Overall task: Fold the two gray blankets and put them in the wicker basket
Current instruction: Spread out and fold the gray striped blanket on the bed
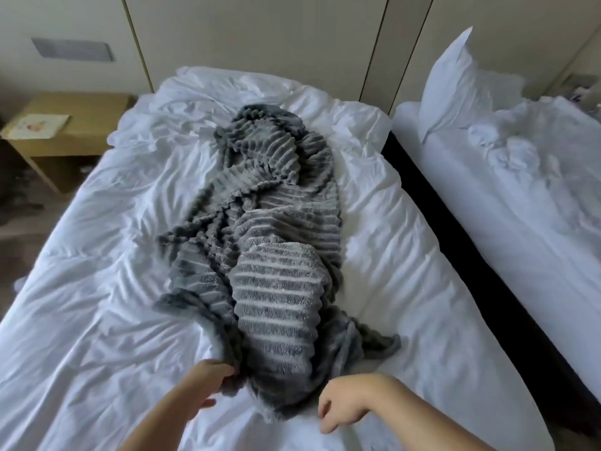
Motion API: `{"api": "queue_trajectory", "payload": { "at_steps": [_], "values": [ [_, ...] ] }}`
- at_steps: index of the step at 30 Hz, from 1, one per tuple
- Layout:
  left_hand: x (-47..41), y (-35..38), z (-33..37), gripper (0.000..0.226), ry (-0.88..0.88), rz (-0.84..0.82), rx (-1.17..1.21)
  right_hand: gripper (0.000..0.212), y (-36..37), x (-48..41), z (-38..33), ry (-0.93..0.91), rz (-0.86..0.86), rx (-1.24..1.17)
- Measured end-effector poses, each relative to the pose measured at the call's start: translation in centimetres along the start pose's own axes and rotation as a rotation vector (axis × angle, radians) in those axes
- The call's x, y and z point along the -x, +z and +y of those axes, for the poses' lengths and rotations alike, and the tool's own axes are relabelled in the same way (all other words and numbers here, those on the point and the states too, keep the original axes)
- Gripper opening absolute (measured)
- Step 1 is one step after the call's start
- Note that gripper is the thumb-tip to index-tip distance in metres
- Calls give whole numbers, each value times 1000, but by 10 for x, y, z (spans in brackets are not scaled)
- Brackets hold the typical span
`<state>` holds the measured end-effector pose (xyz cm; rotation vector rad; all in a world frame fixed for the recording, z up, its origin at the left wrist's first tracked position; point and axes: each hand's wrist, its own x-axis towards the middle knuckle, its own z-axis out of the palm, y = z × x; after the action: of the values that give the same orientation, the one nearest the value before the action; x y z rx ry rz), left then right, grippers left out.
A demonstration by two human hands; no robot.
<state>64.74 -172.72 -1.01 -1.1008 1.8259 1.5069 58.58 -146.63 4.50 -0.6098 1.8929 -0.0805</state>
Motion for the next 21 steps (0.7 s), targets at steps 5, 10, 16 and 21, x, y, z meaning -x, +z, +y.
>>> {"api": "queue_trajectory", "payload": {
  "at_steps": [5,10,16,21],
  "values": [
    [-12,7,-51,34,-337,31,16,22,21,-34,94,387,235,-768],
    [-40,0,-59,23,-251,451,228,18,18,-70,156,683,381,-1395],
    [-98,-13,-27,18,-195,222,910,27,-4,-121,163,452,579,-2193],
    [-103,-9,43,19,-265,222,828,39,-42,-118,135,370,410,-2048]
  ]
}}
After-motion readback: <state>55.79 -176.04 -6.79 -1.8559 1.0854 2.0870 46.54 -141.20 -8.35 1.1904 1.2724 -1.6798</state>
